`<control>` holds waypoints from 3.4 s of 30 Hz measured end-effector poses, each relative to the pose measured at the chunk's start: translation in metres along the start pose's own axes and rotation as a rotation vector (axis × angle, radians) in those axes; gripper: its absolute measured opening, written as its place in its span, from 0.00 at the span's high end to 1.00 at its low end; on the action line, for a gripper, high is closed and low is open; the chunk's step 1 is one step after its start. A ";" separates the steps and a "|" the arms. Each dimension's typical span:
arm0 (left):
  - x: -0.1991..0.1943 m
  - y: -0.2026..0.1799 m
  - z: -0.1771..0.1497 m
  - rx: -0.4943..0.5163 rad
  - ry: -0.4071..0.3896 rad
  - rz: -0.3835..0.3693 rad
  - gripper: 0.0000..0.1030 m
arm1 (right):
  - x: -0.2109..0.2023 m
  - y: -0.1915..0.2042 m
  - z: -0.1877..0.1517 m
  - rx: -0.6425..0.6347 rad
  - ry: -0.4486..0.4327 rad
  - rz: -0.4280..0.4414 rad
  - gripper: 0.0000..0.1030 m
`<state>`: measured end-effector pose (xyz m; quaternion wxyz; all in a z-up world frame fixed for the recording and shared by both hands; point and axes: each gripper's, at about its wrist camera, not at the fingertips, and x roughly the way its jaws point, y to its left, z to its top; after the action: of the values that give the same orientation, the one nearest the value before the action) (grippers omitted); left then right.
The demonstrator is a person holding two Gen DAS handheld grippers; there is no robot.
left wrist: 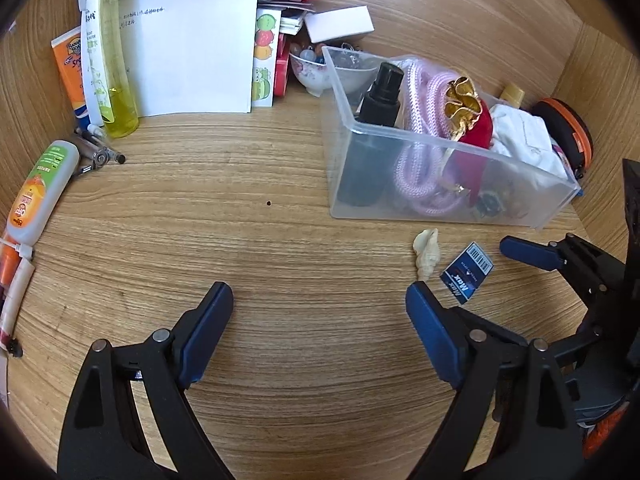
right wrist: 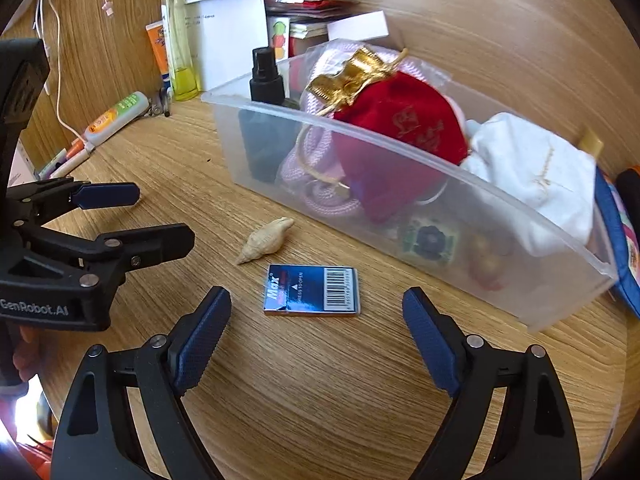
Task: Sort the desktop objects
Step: 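Move left toward the seashell while right approaches the blue card packet, then grasp the seashell with left while right grasps the blue card packet, then carry the seashell with left while right carries blue packet over box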
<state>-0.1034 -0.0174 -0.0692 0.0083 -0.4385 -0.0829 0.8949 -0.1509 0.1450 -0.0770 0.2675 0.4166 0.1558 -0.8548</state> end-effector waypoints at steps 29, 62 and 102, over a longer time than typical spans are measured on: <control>0.012 -0.047 0.009 0.146 0.012 0.003 0.14 | -0.012 -0.041 -0.006 0.052 -0.023 0.009 0.57; 0.028 -0.064 0.014 0.138 -0.017 0.074 0.78 | -0.029 -0.070 -0.014 0.161 -0.085 0.148 0.57; -0.059 -0.078 0.032 0.180 -0.233 -0.018 0.86 | -0.106 -0.070 0.008 0.174 -0.246 0.066 0.57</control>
<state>-0.0966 0.0495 0.0082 0.0459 -0.3281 -0.0066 0.9435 -0.1434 0.2320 0.0151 0.2751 0.3353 0.0334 -0.9004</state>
